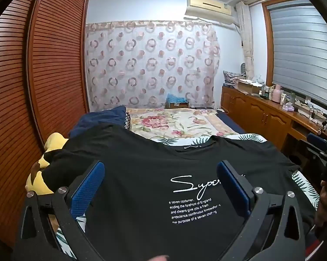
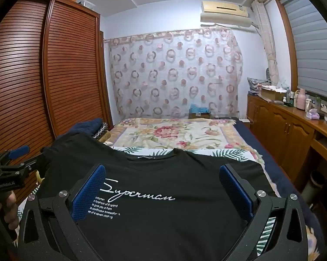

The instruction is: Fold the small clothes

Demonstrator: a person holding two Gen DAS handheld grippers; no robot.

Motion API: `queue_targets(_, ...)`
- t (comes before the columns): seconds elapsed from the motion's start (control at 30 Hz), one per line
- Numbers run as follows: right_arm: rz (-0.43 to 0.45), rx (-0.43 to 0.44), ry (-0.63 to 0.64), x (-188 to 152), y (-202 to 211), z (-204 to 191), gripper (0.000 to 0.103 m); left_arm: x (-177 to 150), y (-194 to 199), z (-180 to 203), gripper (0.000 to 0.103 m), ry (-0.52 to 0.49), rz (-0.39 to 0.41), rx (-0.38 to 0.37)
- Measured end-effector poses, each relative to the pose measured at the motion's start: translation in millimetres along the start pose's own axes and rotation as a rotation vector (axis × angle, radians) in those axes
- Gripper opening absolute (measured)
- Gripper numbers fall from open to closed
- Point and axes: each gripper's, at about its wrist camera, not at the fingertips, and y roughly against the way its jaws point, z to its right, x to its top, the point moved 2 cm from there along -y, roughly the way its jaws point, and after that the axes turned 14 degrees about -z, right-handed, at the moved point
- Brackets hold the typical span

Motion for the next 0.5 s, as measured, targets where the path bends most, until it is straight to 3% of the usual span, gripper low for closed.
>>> queue_targets(0.5,-0.003,0.005,0.001,0.6,-3.0,-1.2,0.103,0.1,-0.2,0.0,0.103,-0.004,0.004,0.001)
